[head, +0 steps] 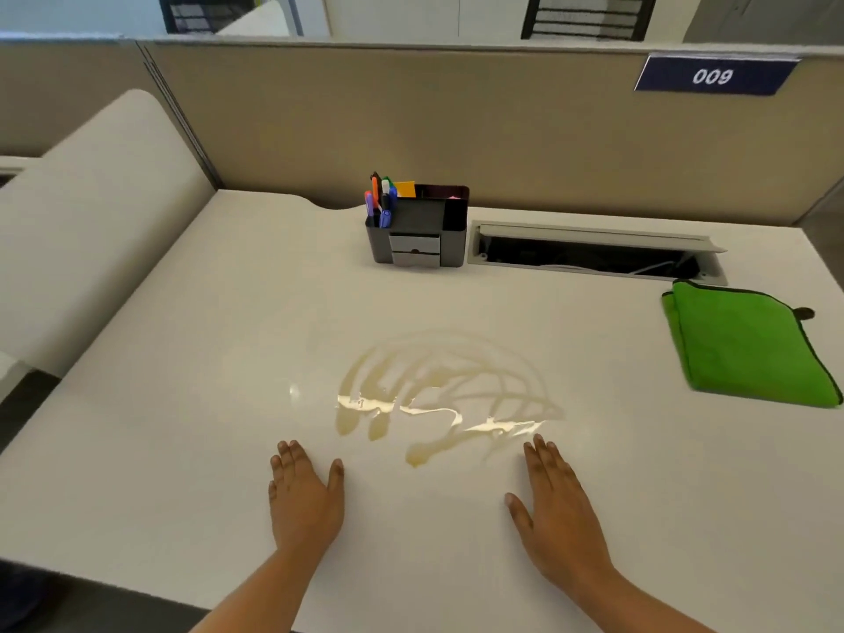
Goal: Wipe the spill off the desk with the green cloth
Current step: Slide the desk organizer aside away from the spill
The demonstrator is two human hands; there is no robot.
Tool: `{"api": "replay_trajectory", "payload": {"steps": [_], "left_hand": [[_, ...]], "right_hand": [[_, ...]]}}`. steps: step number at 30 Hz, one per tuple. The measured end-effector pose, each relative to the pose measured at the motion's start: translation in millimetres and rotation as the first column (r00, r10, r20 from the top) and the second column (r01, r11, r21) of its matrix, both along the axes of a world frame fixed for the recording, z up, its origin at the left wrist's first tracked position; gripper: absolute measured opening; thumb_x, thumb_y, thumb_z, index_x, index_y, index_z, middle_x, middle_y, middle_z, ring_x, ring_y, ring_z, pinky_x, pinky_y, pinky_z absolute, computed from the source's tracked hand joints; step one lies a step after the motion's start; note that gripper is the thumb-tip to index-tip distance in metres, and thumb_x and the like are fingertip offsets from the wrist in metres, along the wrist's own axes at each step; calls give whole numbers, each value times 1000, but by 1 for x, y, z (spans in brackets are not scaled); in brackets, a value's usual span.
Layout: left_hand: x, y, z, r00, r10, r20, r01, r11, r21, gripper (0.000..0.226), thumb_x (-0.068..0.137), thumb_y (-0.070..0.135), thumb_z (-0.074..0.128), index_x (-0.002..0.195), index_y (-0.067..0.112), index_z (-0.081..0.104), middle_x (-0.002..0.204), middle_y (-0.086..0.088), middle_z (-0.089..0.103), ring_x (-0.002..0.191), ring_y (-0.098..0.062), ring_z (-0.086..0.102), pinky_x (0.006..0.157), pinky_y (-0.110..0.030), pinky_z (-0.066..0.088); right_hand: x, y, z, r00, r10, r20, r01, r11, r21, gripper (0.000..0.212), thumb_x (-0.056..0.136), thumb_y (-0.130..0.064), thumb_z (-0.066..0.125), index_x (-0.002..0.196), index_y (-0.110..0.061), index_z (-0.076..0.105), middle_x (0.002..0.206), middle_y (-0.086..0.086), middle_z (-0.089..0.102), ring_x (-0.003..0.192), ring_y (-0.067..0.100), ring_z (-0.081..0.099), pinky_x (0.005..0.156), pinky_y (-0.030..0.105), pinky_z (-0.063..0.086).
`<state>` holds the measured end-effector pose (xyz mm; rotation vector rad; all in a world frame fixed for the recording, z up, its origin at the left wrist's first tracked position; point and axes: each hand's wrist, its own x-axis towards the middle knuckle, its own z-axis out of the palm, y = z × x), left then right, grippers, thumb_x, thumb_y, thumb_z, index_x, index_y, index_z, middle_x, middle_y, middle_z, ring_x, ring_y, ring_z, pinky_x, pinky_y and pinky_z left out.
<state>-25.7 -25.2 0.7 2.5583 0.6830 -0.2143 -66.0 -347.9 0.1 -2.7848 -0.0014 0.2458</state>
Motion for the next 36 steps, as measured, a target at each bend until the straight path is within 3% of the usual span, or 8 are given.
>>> {"api": "replay_trajectory", "payload": {"steps": [5,9,18,22,26,29,32,36], "left_hand": [[13,15,11,996,48,73,-46,999,-25,75,97,45,39,153,5,8,163,-9,7,150,-22,2,121,-37,8],[45,37,23,988,-5,156,11,999,-35,72,96,39,48,152,7,17,162,-6,16,150,-20,8,119,-37,14],[165,83,59,869,-402,289,389,915,104,64,95,40,48,151,18,26,161,9,16,147,-4,5,110,-31,31],[216,82,73,830,-483,280,480,873,83,67,94,44,49,152,23,23,160,8,24,146,-9,21,111,-32,32],[277,59,76,854,-485,186,488,872,35,73,91,50,53,152,26,20,158,5,30,140,-19,36,107,-37,38],[310,39,82,862,-485,146,487,873,27,77,89,50,57,152,27,19,158,3,31,139,-23,39,104,-40,40],[341,23,84,855,-500,140,499,865,44,79,89,48,59,152,27,17,158,1,30,138,-24,40,102,-40,43],[384,5,81,815,-559,151,554,829,80,73,91,45,57,152,28,20,156,-1,34,136,-26,43,100,-42,45]], "right_hand": [[21,5,18,998,30,52,-33,998,57,69,102,-47,40,159,-23,10,165,-12,-4,148,0,-13,121,21,-7],[62,25,40,992,16,123,-29,994,105,66,102,-44,45,159,-25,17,166,-13,7,150,1,-6,120,21,1],[187,75,107,966,-149,213,140,989,54,63,101,-40,50,156,-17,29,161,2,36,150,20,28,125,35,13],[234,84,128,940,-296,168,285,954,90,63,99,-40,55,154,-20,32,153,5,48,147,30,34,126,42,10],[285,83,122,968,-223,117,227,974,-25,66,97,-39,58,155,-22,31,146,7,55,136,28,49,126,46,12],[318,83,120,969,-224,105,227,974,-17,67,95,-36,61,154,-22,31,141,10,58,131,36,51,123,50,19],[353,83,110,977,-199,79,202,979,-36,69,95,-35,62,155,-24,30,134,9,63,123,34,58,122,52,21],[392,80,94,976,-202,86,212,968,-135,61,96,-36,60,151,-27,37,118,4,70,115,28,63,122,55,12]]}}
